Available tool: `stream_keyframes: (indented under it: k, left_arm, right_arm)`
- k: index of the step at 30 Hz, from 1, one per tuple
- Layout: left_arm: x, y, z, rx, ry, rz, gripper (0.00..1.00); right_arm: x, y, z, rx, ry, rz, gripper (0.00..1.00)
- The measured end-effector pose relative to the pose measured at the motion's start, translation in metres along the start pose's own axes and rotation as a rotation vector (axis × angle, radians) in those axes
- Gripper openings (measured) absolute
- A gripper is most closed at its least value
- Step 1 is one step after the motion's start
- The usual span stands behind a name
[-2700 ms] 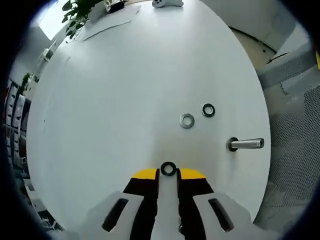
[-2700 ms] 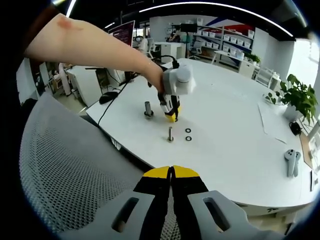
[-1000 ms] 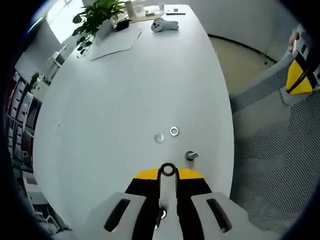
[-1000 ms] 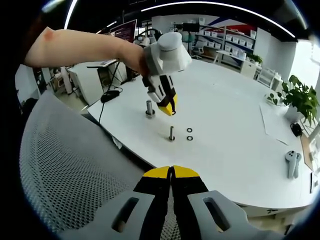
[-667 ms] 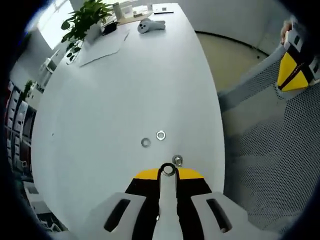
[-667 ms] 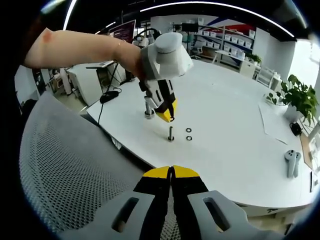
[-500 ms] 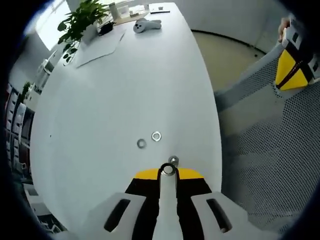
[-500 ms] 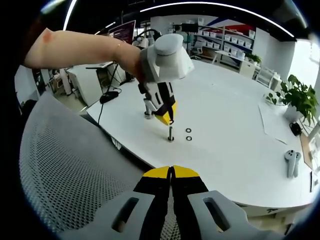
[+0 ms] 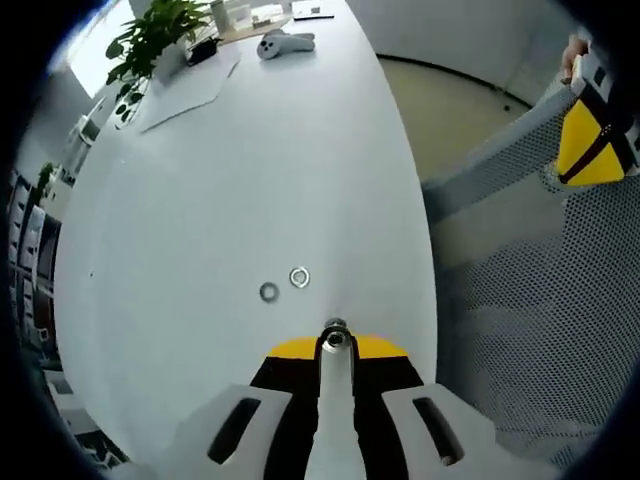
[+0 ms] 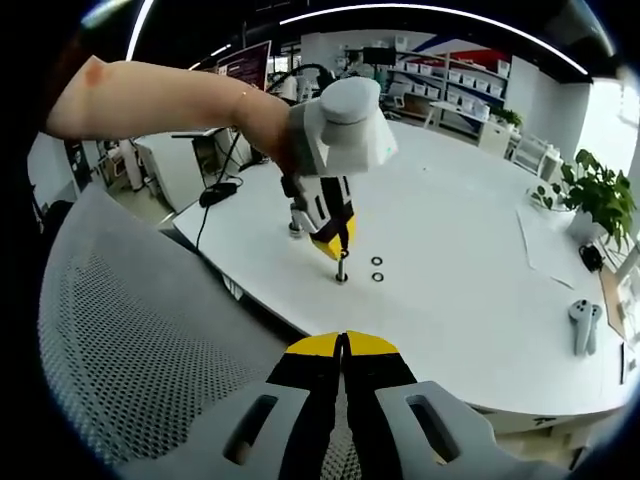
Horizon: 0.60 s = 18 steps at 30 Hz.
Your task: Place the washer onto the threaded stud by aligning its center hole with the stud, sliding it down to the base, and recovering from edge contact or off-axis alignment until the washer reaches the visible bottom stop.
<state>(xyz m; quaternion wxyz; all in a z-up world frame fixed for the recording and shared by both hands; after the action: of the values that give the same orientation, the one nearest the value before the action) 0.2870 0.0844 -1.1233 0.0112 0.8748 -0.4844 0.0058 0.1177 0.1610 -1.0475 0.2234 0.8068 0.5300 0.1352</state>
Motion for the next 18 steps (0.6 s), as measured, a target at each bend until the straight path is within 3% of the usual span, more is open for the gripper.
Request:
stream_keyframes:
  k: [18]
  left_arm:
    - [0.000,0.007,0.028,0.071,-0.001,0.028,0.09]
  right_arm:
    - [-0.001,0.001,-0.001,-0.019,-0.003,0.002,0.04]
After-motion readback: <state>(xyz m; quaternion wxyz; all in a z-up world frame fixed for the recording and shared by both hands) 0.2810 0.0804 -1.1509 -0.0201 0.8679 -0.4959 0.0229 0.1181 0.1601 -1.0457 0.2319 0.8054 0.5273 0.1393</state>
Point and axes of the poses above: the point that each gripper's makers call its tool centre point, and the gripper's own axes: z roughly forward along the fingers, x roughly to its left, y roughly out of its top, the point moved 6 cm from there along -z, roughly backward along the fingers, and after that the axes turned 15 degrees about x, right-handed, at the moved point
